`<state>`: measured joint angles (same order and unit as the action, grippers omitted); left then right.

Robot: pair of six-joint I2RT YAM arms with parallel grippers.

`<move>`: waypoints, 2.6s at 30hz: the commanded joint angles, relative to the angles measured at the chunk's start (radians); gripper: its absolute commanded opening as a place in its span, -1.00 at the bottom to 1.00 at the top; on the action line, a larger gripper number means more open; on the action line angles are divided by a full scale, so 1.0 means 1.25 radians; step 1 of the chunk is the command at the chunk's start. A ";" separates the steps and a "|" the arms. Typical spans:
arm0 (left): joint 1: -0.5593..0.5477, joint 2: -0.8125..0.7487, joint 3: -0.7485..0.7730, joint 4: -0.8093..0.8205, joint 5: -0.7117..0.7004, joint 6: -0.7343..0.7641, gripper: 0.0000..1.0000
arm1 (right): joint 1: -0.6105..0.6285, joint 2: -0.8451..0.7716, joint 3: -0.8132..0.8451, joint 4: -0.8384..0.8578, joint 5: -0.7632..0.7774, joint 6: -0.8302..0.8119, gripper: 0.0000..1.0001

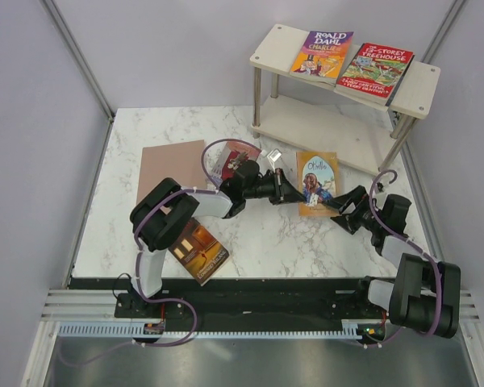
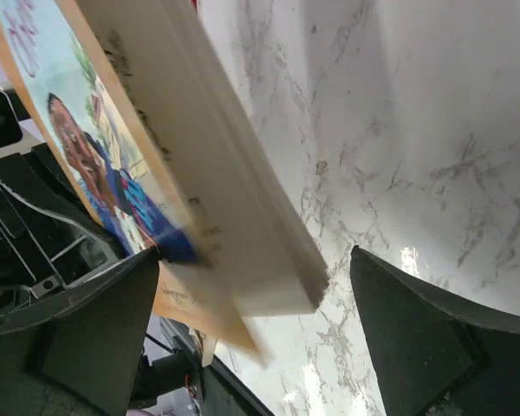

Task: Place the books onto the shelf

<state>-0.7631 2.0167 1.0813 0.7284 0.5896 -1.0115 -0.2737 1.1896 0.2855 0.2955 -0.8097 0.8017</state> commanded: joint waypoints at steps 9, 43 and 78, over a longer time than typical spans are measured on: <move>0.024 0.031 0.060 0.232 0.099 -0.136 -0.96 | -0.028 0.036 -0.102 0.348 -0.093 0.197 0.96; 0.050 0.078 -0.029 0.274 0.095 -0.138 -0.70 | -0.052 -0.178 -0.021 0.250 -0.107 0.236 -0.85; 0.152 -0.072 -0.345 0.123 0.046 0.096 0.50 | 0.100 -0.228 0.575 -0.088 0.036 0.104 -0.92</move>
<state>-0.5537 1.9072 0.6853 0.7929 0.6754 -0.9333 -0.1509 0.8722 0.9203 0.1600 -0.8566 0.9173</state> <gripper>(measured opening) 0.753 0.128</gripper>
